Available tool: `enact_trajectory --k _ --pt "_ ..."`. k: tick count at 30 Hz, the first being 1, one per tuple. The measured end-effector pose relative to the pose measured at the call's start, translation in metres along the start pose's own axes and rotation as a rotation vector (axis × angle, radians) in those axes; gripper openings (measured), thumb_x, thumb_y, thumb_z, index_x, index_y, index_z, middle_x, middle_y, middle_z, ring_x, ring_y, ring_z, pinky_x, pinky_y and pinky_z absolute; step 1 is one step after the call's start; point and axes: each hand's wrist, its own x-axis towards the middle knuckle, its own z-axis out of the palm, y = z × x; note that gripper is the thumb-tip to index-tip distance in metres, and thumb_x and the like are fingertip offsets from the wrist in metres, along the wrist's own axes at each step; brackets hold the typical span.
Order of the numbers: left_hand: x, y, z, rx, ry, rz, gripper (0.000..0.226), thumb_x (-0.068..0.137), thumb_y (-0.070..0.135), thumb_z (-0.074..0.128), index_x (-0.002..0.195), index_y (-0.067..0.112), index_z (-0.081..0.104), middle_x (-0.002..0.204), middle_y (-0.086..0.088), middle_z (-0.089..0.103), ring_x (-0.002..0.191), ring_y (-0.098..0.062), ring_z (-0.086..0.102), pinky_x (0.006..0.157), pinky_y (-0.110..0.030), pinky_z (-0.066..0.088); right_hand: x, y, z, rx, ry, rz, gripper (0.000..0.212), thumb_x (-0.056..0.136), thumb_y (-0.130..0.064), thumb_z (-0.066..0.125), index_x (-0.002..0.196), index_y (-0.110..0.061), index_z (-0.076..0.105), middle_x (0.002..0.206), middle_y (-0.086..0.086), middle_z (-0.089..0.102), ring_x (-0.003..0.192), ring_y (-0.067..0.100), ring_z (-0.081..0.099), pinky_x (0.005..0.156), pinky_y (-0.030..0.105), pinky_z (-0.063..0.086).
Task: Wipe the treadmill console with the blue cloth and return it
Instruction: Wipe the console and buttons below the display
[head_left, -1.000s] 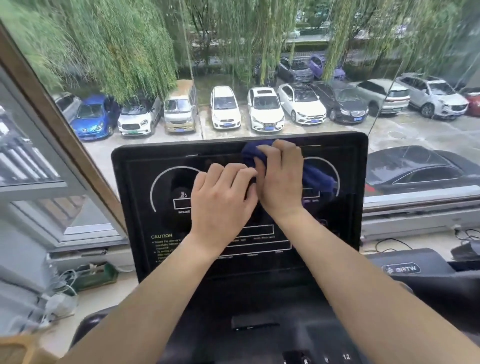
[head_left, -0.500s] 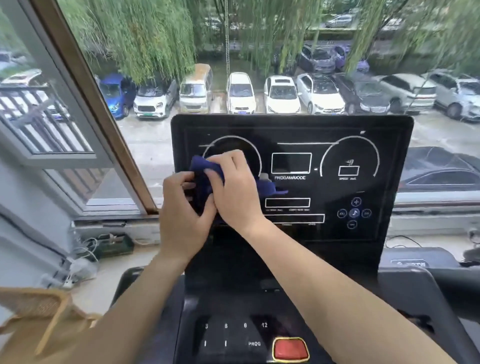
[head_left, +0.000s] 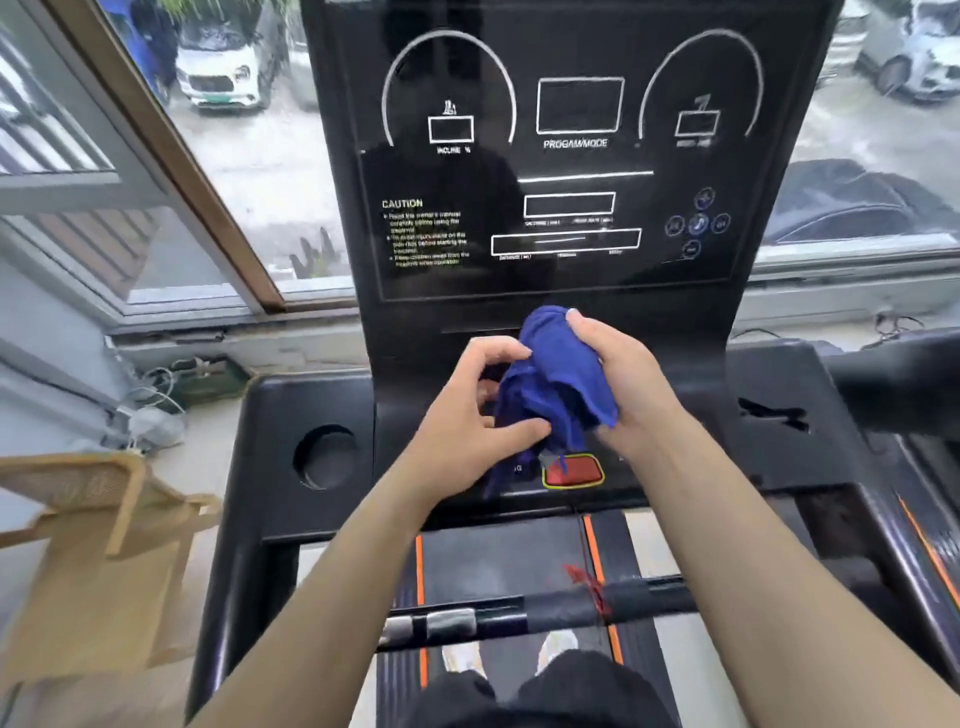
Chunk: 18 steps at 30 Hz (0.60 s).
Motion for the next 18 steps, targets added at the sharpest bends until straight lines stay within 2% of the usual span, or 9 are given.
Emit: enact_trajectory --k 3,6,9,12,14,16,18 --pt "-0.008 0.008 0.004 0.097 0.069 0.0 0.043 0.081 0.005 0.078 0.111 0.026 0.056 0.121 0.0 0.06 0.088 -0.019 0.064 0.073 -0.038 0.058 -0.008 -0.005 0.0 -0.006 -0.038 0.136 0.035 0.099 -0.032 0.057 0.115 -0.001 0.063 0.096 0.018 0.066 0.081 0.03 0.066 0.07 0.035 0.06" --pt "-0.012 0.015 0.001 0.164 0.191 0.015 0.029 0.084 0.009 0.078 0.106 0.02 0.063 0.11 0.007 0.068 0.083 -0.024 0.067 0.076 -0.031 0.056 -0.011 -0.011 0.001 -0.101 -0.036 0.125 0.035 0.097 -0.027 0.062 0.118 0.001 0.064 0.1 0.018 0.068 0.086 0.029 0.067 0.074 0.037 0.06" --pt "-0.019 0.022 -0.012 0.301 0.2 -0.032 0.029 0.08 0.009 0.081 0.102 0.022 0.067 0.1 0.011 0.072 0.084 -0.019 0.07 0.077 -0.024 0.056 -0.009 -0.018 -0.006 -0.297 -0.081 0.08 0.022 0.094 -0.025 0.066 0.106 -0.007 0.068 0.1 0.014 0.069 0.088 0.026 0.067 0.081 0.038 0.056" --pt "-0.025 0.032 -0.026 0.536 0.128 -0.138 0.027 0.075 0.011 0.085 0.095 0.022 0.07 0.094 0.008 0.074 0.078 -0.007 0.069 0.071 -0.015 0.051 -0.012 -0.028 -0.016 -0.674 -0.201 -0.032 0.018 0.087 -0.033 0.074 0.098 -0.019 0.072 0.098 0.001 0.074 0.086 0.016 0.069 0.081 0.031 0.055" --pt "-0.025 0.039 -0.033 0.656 0.159 -0.194 0.018 0.074 0.014 0.086 0.083 0.021 0.073 0.081 0.007 0.074 0.068 0.001 0.065 0.062 -0.01 0.044 -0.016 -0.034 -0.024 -1.008 -0.311 -0.029 0.034 0.076 -0.045 0.081 0.103 -0.029 0.069 0.097 -0.004 0.074 0.084 0.014 0.07 0.081 0.03 0.055" --pt "-0.023 0.048 -0.033 0.638 0.223 -0.179 0.01 0.076 0.017 0.085 0.078 0.018 0.075 0.073 0.006 0.073 0.06 0.003 0.061 0.058 -0.009 0.042 -0.022 -0.038 -0.025 -1.341 -0.441 0.047 0.046 0.067 -0.057 0.083 0.104 -0.039 0.063 0.101 -0.008 0.071 0.087 0.013 0.071 0.084 0.034 0.056" --pt "-0.017 0.059 -0.027 0.445 0.272 -0.152 0.007 0.084 0.016 0.079 0.084 0.01 0.074 0.076 0.0 0.074 0.062 0.0 0.061 0.059 -0.011 0.044 -0.024 -0.033 -0.022 -1.539 -0.512 0.079 0.053 0.059 -0.072 0.08 0.099 -0.044 0.06 0.109 -0.006 0.065 0.094 0.015 0.067 0.088 0.039 0.055"
